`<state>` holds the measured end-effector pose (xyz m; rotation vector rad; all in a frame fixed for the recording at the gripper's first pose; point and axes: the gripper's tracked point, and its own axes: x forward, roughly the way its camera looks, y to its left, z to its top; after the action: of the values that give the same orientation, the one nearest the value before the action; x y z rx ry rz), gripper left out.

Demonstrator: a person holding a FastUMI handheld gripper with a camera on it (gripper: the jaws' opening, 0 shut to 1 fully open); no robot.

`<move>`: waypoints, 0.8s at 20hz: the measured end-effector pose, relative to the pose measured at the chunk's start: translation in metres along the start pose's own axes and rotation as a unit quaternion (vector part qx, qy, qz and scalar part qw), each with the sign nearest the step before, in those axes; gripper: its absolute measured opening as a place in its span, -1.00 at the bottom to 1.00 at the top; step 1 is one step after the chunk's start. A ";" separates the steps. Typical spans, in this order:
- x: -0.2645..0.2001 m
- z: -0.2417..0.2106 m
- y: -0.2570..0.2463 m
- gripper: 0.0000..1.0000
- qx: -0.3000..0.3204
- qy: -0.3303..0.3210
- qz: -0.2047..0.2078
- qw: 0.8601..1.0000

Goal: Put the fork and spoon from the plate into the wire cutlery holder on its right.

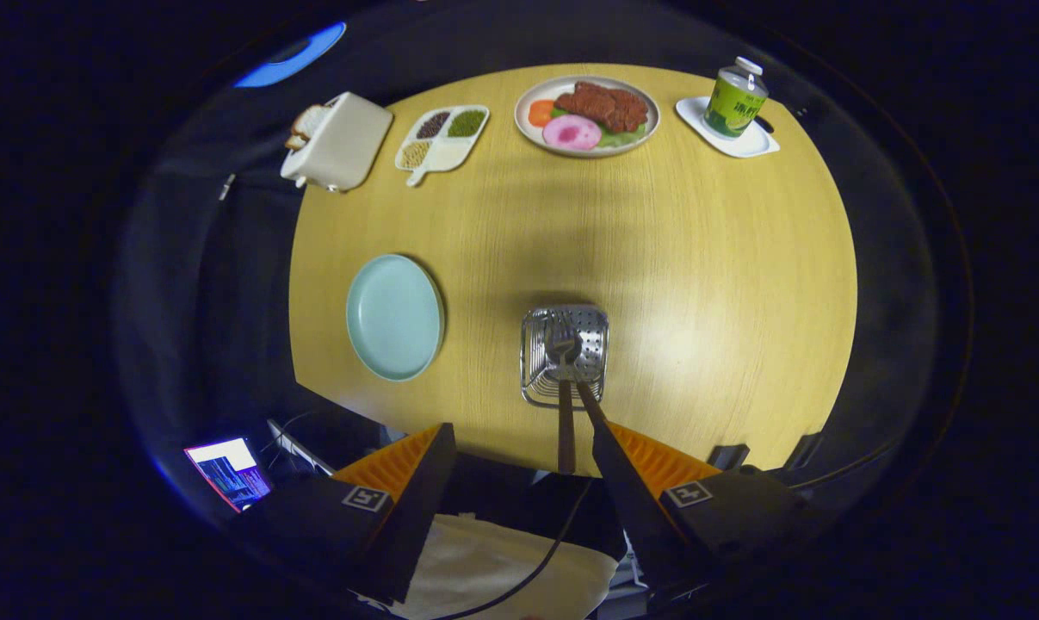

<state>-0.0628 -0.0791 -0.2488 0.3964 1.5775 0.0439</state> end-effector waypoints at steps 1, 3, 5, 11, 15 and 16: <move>-0.014 0.013 0.004 0.99 0.003 -0.048 0.006 0.999; -0.041 0.029 0.007 0.99 0.008 -0.129 0.016 0.991; -0.074 0.035 0.010 0.99 0.010 -0.192 0.023 0.981; -0.156 0.058 -0.002 0.98 -0.052 -0.381 -0.028 0.923; -0.234 0.075 0.003 0.98 -0.067 -0.521 -0.039 0.850; -0.258 0.079 0.000 0.98 -0.071 -0.561 -0.047 0.823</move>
<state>0.0128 -0.1671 -0.0047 0.1509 0.4073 -0.1324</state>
